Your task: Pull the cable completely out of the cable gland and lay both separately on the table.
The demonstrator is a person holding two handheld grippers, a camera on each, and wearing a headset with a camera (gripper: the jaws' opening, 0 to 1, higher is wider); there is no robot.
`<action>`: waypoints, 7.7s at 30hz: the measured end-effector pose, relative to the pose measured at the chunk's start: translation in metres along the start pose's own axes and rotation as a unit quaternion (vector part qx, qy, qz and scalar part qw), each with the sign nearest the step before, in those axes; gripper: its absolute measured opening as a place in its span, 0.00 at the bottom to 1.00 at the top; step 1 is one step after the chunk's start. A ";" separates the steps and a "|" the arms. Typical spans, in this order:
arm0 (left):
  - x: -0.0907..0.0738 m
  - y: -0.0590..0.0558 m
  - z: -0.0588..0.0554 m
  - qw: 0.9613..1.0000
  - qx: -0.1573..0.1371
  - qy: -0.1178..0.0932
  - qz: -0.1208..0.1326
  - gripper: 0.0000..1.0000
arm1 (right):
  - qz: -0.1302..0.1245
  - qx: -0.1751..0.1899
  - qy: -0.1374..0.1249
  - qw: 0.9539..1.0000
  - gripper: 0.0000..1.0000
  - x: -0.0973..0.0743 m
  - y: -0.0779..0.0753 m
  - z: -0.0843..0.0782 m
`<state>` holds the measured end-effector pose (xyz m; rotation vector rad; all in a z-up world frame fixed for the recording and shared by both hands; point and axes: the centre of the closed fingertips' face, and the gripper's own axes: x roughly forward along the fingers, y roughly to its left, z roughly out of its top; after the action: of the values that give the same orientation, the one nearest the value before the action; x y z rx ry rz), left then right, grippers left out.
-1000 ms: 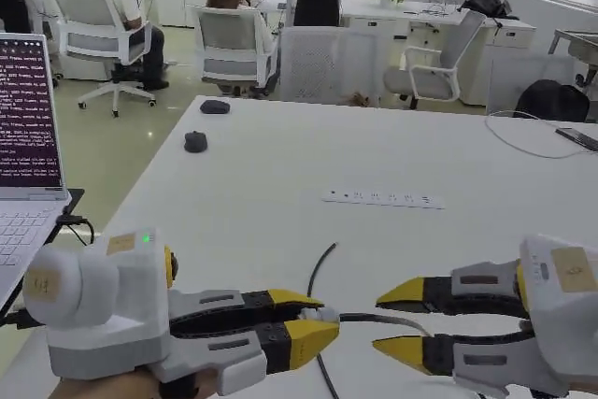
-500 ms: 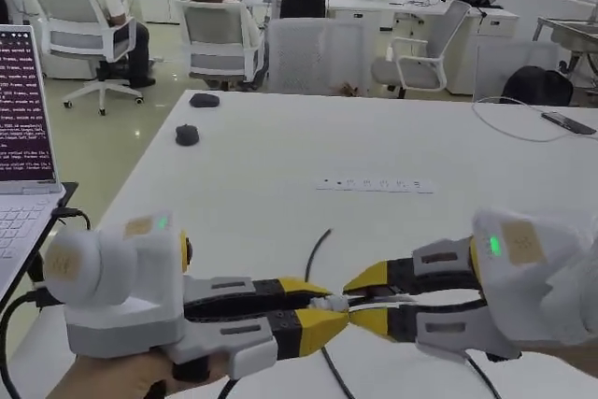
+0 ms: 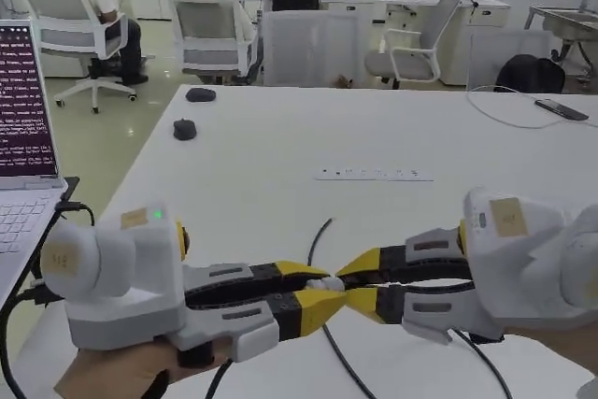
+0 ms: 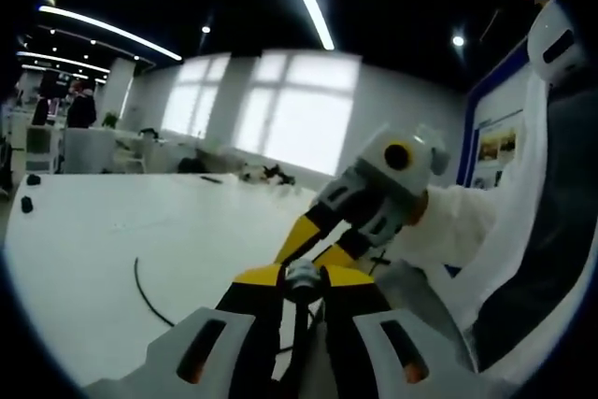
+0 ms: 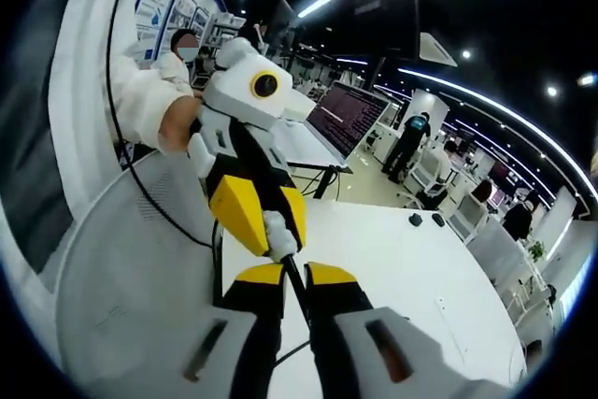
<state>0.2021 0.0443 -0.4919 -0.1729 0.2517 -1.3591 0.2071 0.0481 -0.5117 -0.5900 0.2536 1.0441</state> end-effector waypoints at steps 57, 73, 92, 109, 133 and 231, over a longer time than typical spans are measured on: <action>0.009 0.009 0.007 1.000 0.017 -0.011 0.007 0.16 | -0.039 0.095 0.039 0.994 0.11 -0.023 -0.025 -0.086; 0.007 0.002 0.013 1.000 0.017 -0.011 0.000 0.17 | -0.020 0.037 -0.072 0.997 0.12 -0.006 -0.018 -0.001; 0.007 -0.001 0.011 0.999 0.044 -0.001 0.008 0.17 | -0.024 0.094 -0.104 0.990 0.13 -0.010 -0.020 0.004; -0.008 0.004 0.011 0.999 0.032 -0.010 0.032 0.17 | -0.047 0.109 -0.076 0.990 0.08 -0.018 -0.030 -0.031; -0.016 -0.007 0.008 0.999 0.046 0.013 0.016 0.17 | -0.035 0.113 -0.022 0.993 0.09 -0.016 -0.009 -0.056; -0.015 0.014 0.024 0.996 0.045 0.044 0.058 0.17 | 0.068 -0.067 -0.046 0.994 0.25 0.012 -0.019 0.005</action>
<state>0.2191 0.0608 -0.4717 -0.0232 0.2702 -1.2621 0.2293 0.0524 -0.5065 -0.6497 0.1455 1.2241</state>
